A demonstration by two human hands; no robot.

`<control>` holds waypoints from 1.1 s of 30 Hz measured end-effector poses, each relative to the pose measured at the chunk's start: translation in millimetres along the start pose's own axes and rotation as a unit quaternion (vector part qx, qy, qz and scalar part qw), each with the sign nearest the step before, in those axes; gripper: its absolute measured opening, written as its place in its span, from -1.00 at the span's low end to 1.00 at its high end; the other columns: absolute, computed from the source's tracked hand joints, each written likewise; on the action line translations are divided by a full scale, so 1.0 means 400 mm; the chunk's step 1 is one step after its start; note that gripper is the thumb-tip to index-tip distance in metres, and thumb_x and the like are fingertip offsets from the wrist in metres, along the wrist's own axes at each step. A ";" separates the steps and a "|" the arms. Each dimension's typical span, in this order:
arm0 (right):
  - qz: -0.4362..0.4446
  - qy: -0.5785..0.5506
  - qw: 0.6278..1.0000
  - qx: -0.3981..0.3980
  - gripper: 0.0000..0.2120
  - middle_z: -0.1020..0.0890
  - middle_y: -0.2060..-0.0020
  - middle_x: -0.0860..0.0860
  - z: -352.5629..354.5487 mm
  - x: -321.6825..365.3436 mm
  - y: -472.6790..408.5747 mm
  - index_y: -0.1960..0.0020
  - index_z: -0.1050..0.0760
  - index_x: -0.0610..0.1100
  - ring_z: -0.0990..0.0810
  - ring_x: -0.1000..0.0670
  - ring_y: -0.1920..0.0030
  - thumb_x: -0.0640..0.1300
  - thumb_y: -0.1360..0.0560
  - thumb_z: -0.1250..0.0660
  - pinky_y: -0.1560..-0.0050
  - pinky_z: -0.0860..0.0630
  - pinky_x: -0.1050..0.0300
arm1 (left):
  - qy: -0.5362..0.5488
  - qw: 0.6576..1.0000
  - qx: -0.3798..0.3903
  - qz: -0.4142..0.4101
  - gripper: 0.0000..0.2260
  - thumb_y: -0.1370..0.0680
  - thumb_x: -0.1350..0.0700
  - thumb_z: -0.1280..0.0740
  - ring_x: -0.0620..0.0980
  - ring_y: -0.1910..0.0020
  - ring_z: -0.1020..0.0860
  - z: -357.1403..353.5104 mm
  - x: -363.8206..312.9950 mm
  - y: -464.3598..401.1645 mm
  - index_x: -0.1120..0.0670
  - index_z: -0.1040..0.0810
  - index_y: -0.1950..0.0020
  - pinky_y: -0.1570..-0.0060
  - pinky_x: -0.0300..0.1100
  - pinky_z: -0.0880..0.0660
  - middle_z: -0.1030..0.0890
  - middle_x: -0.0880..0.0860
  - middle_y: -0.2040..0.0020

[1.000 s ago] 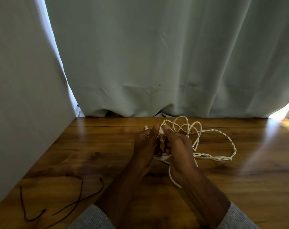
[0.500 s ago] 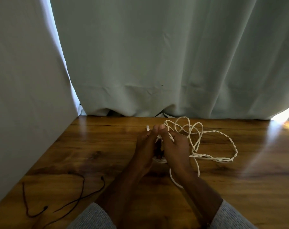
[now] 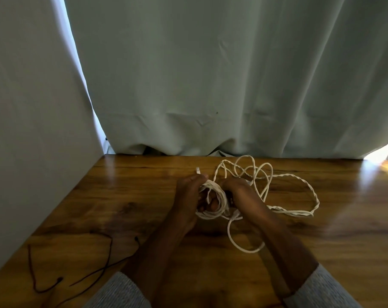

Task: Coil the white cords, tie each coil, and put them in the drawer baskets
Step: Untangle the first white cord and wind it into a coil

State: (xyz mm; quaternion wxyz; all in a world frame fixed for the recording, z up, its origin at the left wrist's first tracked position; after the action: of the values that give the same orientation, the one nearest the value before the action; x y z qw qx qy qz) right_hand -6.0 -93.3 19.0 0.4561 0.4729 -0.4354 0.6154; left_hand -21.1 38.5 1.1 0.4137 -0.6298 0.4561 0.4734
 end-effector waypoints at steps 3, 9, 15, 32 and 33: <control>-0.093 -0.097 0.991 0.005 -0.66 -0.69 0.19 -0.21 0.011 -0.033 0.001 0.09 -0.64 -0.26 -0.63 -0.20 0.14 -0.02 -0.39 -0.26 0.05 -0.54 -0.06 | -0.020 1.000 0.009 -0.015 -0.75 -0.60 0.16 -0.28 -0.01 0.31 -0.61 -0.014 0.007 0.004 0.12 -0.60 0.27 0.25 -0.15 -0.53 -0.64 0.05 0.33; -0.061 -0.084 0.994 0.009 -0.56 -0.74 0.16 -0.09 -0.031 -0.011 0.024 0.04 -0.66 -0.04 -0.73 -0.05 0.11 0.28 -0.58 -0.21 -0.10 -0.64 -0.10 | -0.053 0.996 0.035 -0.059 -0.74 -0.65 0.14 -0.23 -0.08 0.31 -0.62 -0.022 0.004 0.020 0.13 -0.64 0.16 0.36 -0.28 -0.49 -0.66 0.05 0.29; 0.062 -0.013 0.997 -0.052 -0.42 -0.71 0.27 -0.06 -0.069 -0.003 0.055 0.15 -0.65 -0.11 -0.72 -0.03 0.21 0.43 -0.35 -0.32 0.17 -0.66 -0.03 | -0.117 0.985 0.024 -0.124 -0.73 -0.67 0.06 -0.20 0.10 0.19 -0.66 -0.019 0.004 0.003 0.06 -0.58 0.16 0.24 -0.02 -0.58 -0.66 0.11 0.21; 0.107 -0.055 0.966 -0.230 -0.40 -0.49 0.49 -0.32 -0.039 -0.069 -0.012 0.33 -0.44 -0.36 -0.46 -0.27 0.54 0.05 -0.71 -0.08 0.46 -0.46 -0.08 | 0.075 0.974 0.206 0.064 -0.44 -0.63 -0.23 -0.10 0.00 0.52 -0.37 -0.032 0.030 0.015 0.16 -0.52 0.32 0.35 -0.12 -0.34 -0.43 0.08 0.49; 0.113 -0.041 0.963 -0.240 -0.42 -0.49 0.49 -0.31 -0.041 -0.068 -0.011 0.33 -0.44 -0.35 -0.46 -0.29 0.52 0.02 -0.71 -0.08 0.47 -0.45 -0.06 | 0.070 0.975 0.200 0.059 -0.44 -0.63 -0.25 -0.10 -0.01 0.53 -0.33 -0.032 0.021 0.022 0.14 -0.49 0.34 0.36 -0.12 -0.32 -0.39 0.06 0.50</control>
State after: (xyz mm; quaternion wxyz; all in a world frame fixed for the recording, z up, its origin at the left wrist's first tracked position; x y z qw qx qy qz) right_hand -1.0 -80.5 -10.0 0.4655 0.3217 -0.6393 0.5207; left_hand -25.5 22.5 -5.3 0.4699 -0.5378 0.6059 0.3505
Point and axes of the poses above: each hand's wrist, its own y-axis away from the middle knuckle, its own z-axis out of the back of the hand, x = y × z, the point moved 1 cm from there along -y, towards the middle knuckle
